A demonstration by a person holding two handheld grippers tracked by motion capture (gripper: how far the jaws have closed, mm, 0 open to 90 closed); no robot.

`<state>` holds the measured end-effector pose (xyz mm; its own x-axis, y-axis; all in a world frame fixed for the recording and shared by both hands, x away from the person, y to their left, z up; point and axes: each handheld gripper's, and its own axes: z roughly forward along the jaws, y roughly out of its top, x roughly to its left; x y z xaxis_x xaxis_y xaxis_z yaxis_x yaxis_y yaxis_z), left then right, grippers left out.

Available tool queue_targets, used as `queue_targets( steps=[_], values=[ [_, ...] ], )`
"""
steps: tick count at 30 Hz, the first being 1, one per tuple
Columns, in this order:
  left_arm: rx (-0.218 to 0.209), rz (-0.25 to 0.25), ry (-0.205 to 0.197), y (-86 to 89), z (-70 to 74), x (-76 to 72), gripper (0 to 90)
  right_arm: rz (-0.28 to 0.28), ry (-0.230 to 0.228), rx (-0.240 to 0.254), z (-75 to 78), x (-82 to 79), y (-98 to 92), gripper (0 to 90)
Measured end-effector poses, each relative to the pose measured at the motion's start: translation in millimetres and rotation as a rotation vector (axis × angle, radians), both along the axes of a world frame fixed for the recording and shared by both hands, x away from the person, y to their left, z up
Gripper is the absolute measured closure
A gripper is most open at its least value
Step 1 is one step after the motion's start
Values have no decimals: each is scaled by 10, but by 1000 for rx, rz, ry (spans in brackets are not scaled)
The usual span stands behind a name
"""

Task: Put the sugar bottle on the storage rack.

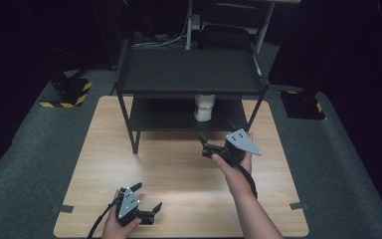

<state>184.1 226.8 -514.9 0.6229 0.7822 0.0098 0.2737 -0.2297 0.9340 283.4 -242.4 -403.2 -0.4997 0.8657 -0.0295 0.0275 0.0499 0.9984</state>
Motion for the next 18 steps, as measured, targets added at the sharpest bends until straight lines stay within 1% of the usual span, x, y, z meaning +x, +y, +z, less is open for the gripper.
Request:
queue_targets(
  steps=[2,3,4,6,7,11,12,13,14,16,17,18],
  values=[
    [-1,1,0,-1,-2,0,4,4,4,5,-73,-66,-51,0],
    [-1,1,0,-1,-2,0,4,4,4,5,-73,-66,-51,0],
    [0,2,-1,-2,-3,-2,4,7,0,0,-139,-128,-94,0],
    [1,3,-2,-5,-2,-4,4,10,-2,-3,-206,-191,-136,0],
    [1,3,-2,-5,-2,-4,4,10,-2,-3,-206,-191,-136,0],
    [3,2,-5,-5,-4,-7,4,35,6,-18,-360,-337,-265,0],
    [3,2,-5,-5,-4,-7,4,35,6,-18,-360,-337,-265,0],
    [2,2,-6,-6,-5,-8,4,41,13,-17,-436,-404,-322,0],
    [2,2,-6,-6,-5,-8,4,44,16,-19,-470,-427,-347,0],
    [3,2,-6,-7,-5,-9,4,41,22,-20,-497,-452,-365,0],
    [3,2,-6,-7,-5,-9,4,38,32,-20,-552,-495,-404,0],
    [3,2,-7,-7,-5,-9,4,38,32,-20,-552,-495,-404,0]
  ],
)
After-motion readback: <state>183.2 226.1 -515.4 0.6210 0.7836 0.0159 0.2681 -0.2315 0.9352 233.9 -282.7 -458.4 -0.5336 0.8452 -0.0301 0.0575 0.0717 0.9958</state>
